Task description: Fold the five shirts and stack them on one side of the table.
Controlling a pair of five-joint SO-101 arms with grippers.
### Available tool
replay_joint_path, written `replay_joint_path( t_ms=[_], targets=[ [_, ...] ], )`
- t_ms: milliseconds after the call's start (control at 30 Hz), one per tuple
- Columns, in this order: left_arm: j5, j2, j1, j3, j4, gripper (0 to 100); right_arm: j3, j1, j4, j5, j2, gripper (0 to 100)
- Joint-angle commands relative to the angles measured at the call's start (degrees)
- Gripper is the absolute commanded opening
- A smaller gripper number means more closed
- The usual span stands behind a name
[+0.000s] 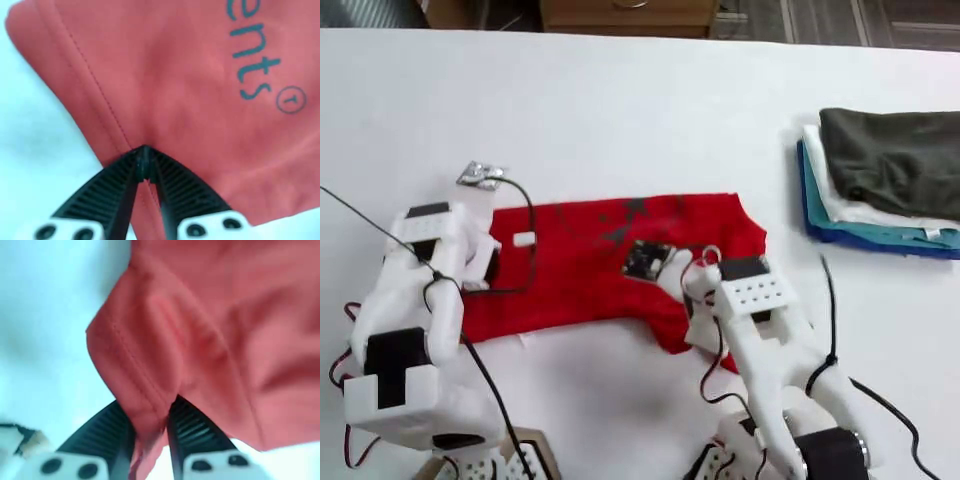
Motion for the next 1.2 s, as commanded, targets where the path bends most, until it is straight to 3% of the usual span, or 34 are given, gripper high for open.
replay_joint_path(
  t_ms=[0,133,567,800,900,1167],
  targets=[
    [0.0,0.4,0.7,-0.9,-1.6,3,-9.6,0.4,6.6,3.3,-2.9,2.0],
    [0.0,0.4,0.7,-0.9,-1.6,3,-18.4,0.4,10.9,4.4,-0.1,2.0],
    [-0.1,0.4,0.7,-0.9,-1.6,3,-48.4,5.6,11.2,4.4,26.1,2.6],
    [0.1,0.4,0.7,-0.9,-1.6,3,-60.0,3.7,11.3,3.8,37.8,12.8],
    [0.1,0.4,0.7,-0.9,-1.6,3,-63.7,3.7,11.0,-1.5,39.4,17.0],
    [0.1,0.4,0.7,-0.9,-1.6,3,-73.1,7.1,14.5,-10.2,40.0,15.1]
  ],
)
